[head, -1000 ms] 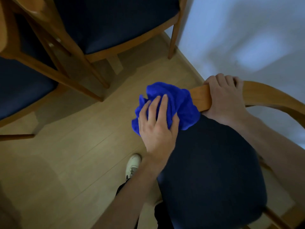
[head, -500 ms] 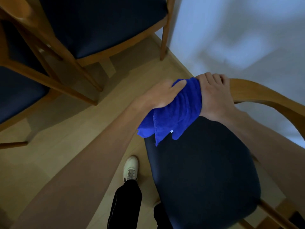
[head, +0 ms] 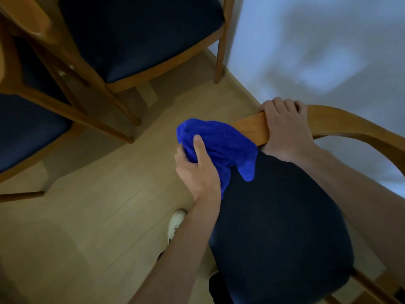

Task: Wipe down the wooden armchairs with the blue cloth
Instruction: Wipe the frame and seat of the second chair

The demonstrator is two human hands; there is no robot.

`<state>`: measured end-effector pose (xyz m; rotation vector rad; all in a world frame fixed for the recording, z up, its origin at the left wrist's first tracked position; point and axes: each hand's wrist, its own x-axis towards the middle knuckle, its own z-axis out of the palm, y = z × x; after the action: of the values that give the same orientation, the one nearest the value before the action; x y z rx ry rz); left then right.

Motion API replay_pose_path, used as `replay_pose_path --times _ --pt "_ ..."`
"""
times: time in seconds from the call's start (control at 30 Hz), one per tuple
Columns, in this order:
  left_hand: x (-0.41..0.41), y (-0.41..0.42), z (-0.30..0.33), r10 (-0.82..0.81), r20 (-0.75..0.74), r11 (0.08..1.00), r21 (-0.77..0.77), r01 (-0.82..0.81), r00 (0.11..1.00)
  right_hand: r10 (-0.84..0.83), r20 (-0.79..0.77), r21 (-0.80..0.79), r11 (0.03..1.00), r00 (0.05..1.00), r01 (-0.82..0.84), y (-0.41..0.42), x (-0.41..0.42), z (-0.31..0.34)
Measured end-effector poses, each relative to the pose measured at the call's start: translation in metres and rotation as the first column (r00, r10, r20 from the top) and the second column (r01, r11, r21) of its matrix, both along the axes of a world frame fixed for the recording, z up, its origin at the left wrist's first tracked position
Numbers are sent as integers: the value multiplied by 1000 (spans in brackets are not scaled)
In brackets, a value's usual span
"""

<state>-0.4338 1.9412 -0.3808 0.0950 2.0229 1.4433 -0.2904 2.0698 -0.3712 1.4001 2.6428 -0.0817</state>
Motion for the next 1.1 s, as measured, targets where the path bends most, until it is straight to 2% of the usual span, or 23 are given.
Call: replay_pose_path --times 0.07,0.1,0.13,0.17,0.23,0.3,0.37,0.5,0.57,0.77,0.9,0.97,1.03,1.1 --pt "-5 3 0 -111 -125 991 -88 100 986 -1 3 5 1000 1000 1 -1 0 0" --pt "-10 5 0 -247 -238 962 -175 209 939 -1 0 8 1000 1000 1 -1 0 0" --pt "-15 10 1 -410 -344 898 -312 309 845 1 -3 10 1000 1000 -1 -1 0 -1" --pt "-17 19 4 -566 -414 806 -459 374 712 5 -5 12 1000 1000 -5 0 0 -2" --pt "-11 47 8 -769 -460 633 -641 433 443 18 -21 22 1000 1000 -18 1 0 -4" --pt "6 76 12 -846 -469 530 -690 493 253 35 -50 43 999 998 -33 1 3 -6" --pt "19 93 13 -851 -505 502 -696 513 146 44 -74 48 998 996 -40 2 6 -5" --pt "11 70 8 -786 -618 541 -671 507 21 66 -124 24 998 990 -63 1 9 -2" --pt "5 46 3 -747 -665 591 -662 462 2 62 -132 7 998 989 -62 2 9 0" --pt "-7 -17 -19 -700 -708 628 -672 391 -92 18 -88 -85 996 996 -26 3 8 3" --pt "-20 -28 -18 -760 -648 582 -705 404 -36 23 -40 -210 977 999 -31 7 7 11" --pt "-19 -23 -11 -790 -609 544 -747 383 -66 24 -43 -295 955 999 -36 7 12 20" --pt "-16 -8 1 -822 -558 492 -797 349 -113 -42 -152 -365 931 987 -16 5 24 33" --pt "-8 25 12 -854 -512 436 -804 403 -97 -175 -267 -444 895 948 40 -4 39 47"
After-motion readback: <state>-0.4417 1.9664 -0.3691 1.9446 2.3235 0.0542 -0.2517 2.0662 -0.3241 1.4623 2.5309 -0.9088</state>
